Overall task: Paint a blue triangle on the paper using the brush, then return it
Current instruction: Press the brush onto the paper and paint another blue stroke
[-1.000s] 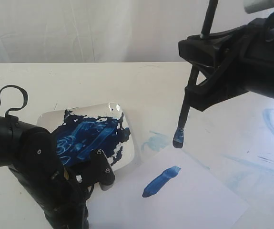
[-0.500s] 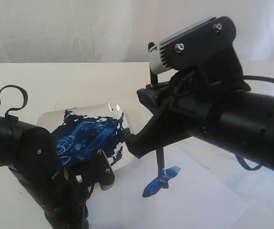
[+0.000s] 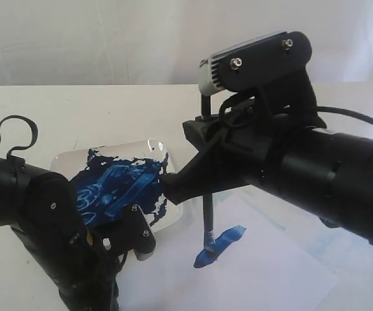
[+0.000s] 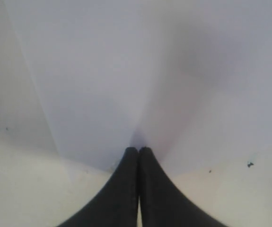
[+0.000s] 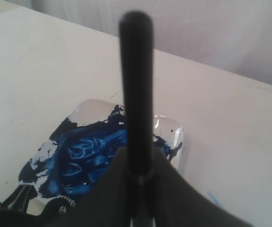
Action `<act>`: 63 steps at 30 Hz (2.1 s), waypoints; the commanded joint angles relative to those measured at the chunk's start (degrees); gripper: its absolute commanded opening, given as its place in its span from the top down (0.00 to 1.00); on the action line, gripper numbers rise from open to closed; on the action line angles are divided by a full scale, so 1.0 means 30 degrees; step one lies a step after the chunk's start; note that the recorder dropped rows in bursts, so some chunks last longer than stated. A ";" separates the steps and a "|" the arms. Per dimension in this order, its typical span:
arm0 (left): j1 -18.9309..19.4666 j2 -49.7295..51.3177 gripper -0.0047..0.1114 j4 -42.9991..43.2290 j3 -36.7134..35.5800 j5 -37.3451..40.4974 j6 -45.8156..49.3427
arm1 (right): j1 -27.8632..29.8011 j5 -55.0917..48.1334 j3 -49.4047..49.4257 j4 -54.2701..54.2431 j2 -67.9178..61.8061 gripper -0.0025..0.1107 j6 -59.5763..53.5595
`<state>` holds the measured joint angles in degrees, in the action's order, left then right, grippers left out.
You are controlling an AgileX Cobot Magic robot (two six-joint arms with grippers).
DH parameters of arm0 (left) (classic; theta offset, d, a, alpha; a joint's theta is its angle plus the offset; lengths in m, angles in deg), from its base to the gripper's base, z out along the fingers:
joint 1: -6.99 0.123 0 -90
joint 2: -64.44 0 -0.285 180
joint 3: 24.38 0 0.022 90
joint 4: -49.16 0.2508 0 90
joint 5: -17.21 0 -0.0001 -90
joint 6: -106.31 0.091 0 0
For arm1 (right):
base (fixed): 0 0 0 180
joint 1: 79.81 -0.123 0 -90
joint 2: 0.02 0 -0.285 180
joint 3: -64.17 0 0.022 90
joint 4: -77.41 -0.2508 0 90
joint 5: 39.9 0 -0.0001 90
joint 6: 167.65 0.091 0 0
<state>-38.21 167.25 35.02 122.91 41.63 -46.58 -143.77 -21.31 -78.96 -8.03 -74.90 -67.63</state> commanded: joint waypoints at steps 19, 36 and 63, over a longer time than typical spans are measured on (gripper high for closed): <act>-0.0028 0.0116 0.96 -0.0160 -0.0177 0.0887 -0.0049 | -0.0087 0.0456 -0.0041 0.4086 -0.1504 0.98 0.4804; -0.0028 0.0116 0.96 -0.0160 -0.0177 0.0887 -0.0049 | -0.0087 0.0269 -0.0041 0.3977 -0.1504 0.98 0.4973; -0.0028 0.0116 0.96 -0.0160 -0.0177 0.0887 -0.0049 | -0.0087 0.1440 0.0796 0.1099 -0.0332 0.98 0.3541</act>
<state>-38.21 167.25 35.02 122.91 41.67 -46.58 -143.77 -17.69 -76.76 -3.60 -76.34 -55.59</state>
